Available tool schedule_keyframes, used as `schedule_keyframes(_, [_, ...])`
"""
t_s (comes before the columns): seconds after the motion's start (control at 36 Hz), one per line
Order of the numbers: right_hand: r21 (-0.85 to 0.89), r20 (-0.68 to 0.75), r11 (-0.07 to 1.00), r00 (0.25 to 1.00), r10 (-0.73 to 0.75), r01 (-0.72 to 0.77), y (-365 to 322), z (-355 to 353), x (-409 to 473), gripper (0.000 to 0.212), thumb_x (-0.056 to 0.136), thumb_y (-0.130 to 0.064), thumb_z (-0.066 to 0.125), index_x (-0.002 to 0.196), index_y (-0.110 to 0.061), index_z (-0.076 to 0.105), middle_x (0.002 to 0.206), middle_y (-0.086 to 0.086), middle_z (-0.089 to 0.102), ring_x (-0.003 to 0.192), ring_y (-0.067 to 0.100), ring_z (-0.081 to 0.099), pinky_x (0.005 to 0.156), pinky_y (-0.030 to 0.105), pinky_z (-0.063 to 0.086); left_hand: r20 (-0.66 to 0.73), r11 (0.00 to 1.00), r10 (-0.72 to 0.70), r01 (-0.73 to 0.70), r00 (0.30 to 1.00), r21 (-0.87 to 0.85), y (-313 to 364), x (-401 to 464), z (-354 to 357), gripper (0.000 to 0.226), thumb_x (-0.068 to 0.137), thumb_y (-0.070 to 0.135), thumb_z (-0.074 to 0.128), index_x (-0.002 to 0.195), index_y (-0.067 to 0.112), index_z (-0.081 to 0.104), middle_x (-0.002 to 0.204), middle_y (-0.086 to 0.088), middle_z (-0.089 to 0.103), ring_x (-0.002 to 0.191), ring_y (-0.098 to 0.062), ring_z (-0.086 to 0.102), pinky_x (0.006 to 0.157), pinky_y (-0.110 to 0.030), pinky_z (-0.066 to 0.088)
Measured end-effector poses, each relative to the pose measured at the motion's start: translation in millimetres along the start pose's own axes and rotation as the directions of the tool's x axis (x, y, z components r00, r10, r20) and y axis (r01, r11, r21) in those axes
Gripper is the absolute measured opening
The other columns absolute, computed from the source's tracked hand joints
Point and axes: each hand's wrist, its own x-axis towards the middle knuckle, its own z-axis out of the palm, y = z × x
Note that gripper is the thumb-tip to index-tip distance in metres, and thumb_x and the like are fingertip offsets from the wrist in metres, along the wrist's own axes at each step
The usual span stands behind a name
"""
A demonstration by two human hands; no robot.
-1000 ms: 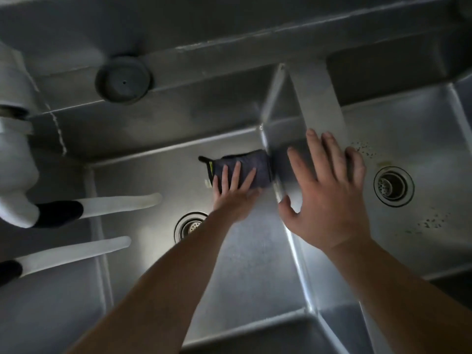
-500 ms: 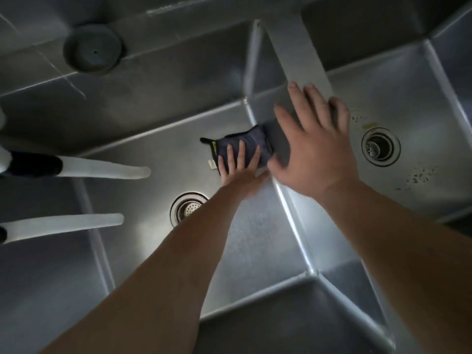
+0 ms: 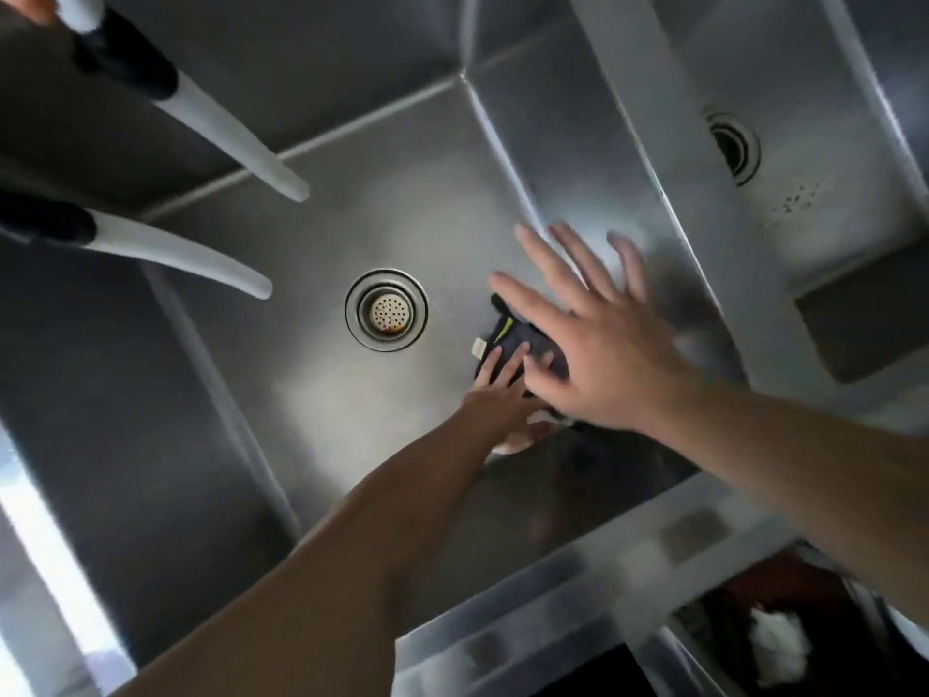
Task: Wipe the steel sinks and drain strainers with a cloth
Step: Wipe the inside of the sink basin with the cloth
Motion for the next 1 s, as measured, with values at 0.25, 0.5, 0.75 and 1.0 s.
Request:
schedule_keyframes(0.25, [0.02,0.396,0.954,0.879,0.267,-0.299,-76.3,17.1,-102.2,0.062,0.082,-0.065,0.039,0.13,-0.031,0.06,0.155,0.005,0.043,0.139,0.032,0.041,0.11,0.064,0.029,0.075,0.999,0.047,-0.049,0.996,0.018,-27.2,-51.6,39.9,0.061,0.098,0.068,0.021,0.153,0.053,0.0,0.161,0.011,-0.028,0.145,-0.02,-0.034,0.117,-0.049,-0.023])
schedule_keyframes(0.5, [0.053,0.219,0.936,0.919,0.329,-0.348,-85.6,24.8,-107.3,0.053,0.08,-0.05,0.048,0.114,-0.016,0.071,0.137,0.006,0.061,0.133,0.027,0.05,0.111,0.053,0.031,-0.058,0.944,-0.325,0.319,0.944,-0.086,-86.8,-128.2,84.2,0.064,0.096,0.071,0.019,0.146,0.057,-0.019,0.165,0.01,-0.021,0.145,-0.019,-0.033,0.117,-0.045,-0.018])
schedule_keyframes(0.75, [0.08,0.208,0.927,0.915,0.345,-0.368,-87.4,24.4,-106.9,0.053,0.08,-0.046,0.048,0.116,-0.015,0.069,0.136,0.006,0.062,0.132,0.028,0.051,0.108,0.051,0.033,0.021,0.54,-0.764,0.657,0.644,-0.526,-109.3,-97.4,51.7,0.075,0.089,0.08,0.021,0.151,0.054,-0.011,0.164,0.005,-0.025,0.15,-0.027,-0.026,0.117,-0.053,-0.016])
schedule_keyframes(1.0, [0.097,0.195,0.919,0.912,0.36,-0.383,-88.7,24.2,-105.8,0.049,0.078,-0.04,0.057,0.116,-0.011,0.07,0.129,0.008,0.067,0.129,0.028,0.056,0.104,0.051,0.041,0.093,0.418,-0.812,0.685,0.576,-0.596,-112.5,-29.9,6.2,0.099,0.066,0.093,0.013,0.15,0.051,-0.018,0.159,0.001,-0.037,0.144,-0.033,-0.037,0.106,-0.055,-0.031])
